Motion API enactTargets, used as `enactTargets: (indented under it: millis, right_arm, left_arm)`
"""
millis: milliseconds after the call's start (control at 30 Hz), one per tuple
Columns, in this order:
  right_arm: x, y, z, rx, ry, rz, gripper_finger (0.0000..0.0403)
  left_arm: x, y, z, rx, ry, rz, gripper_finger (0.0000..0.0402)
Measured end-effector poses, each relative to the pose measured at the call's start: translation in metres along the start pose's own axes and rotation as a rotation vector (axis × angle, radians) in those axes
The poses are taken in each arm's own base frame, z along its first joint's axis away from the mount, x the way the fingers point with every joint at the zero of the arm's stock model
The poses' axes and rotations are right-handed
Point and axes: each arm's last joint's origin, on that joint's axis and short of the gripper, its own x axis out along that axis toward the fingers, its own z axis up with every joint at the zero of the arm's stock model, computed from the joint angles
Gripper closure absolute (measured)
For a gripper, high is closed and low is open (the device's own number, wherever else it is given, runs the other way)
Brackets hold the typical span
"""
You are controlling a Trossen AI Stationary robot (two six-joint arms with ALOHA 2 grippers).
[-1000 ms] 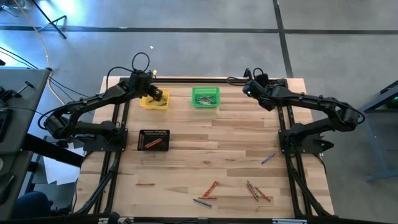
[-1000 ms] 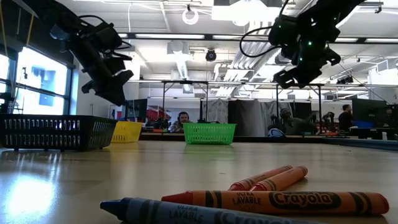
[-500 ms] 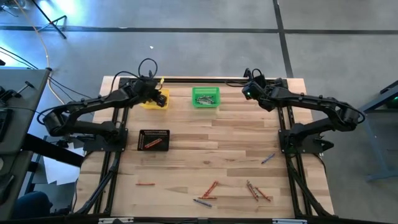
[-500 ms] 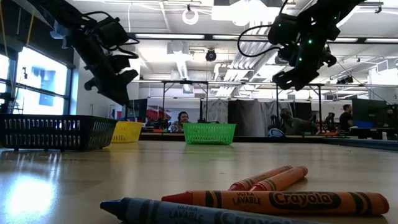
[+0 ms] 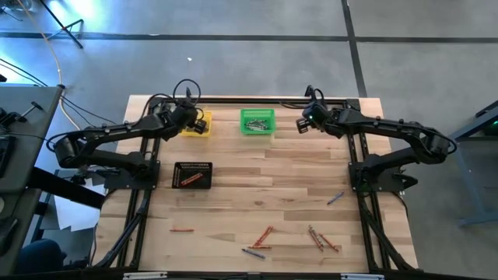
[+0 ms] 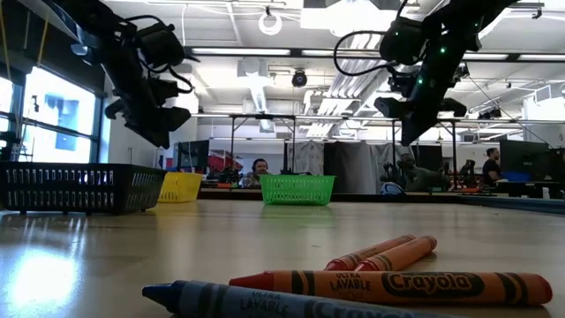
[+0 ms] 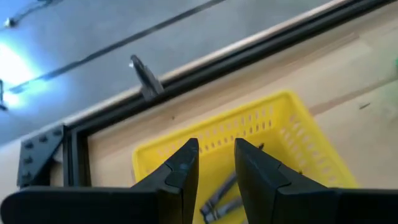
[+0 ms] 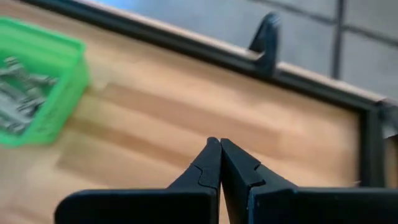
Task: Sort crayons
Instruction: Put the orange crayon into the black bin
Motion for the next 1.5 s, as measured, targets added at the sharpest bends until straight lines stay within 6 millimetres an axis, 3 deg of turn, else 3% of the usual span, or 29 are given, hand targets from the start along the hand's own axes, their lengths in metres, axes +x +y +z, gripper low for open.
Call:
enactTargets:
  millis: [300, 967, 1267, 1500]
  right_arm:
    - [0.0, 0.004, -0.002, 0.0, 0.081, 0.122, 0.0402]
    - [0.0, 0.004, -0.002, -0.008, 0.08, 0.122, 0.0402]
    - [0.0, 0.004, -0.002, -0.007, 0.08, 0.122, 0.0402]
    - [0.0, 0.004, -0.002, -0.008, 0.08, 0.122, 0.0402]
  left_arm:
    - [-0.005, -0.006, -0.007, 0.033, 0.036, -0.017, 0.0309]
    - [-0.013, -0.024, -0.017, -0.066, 0.06, -0.079, 0.0309]
    - [-0.02, -0.044, -0.028, -0.035, 0.21, -0.356, 0.0309]
    - [-0.04, -0.071, -0.027, 0.044, 0.108, -0.582, 0.0309]
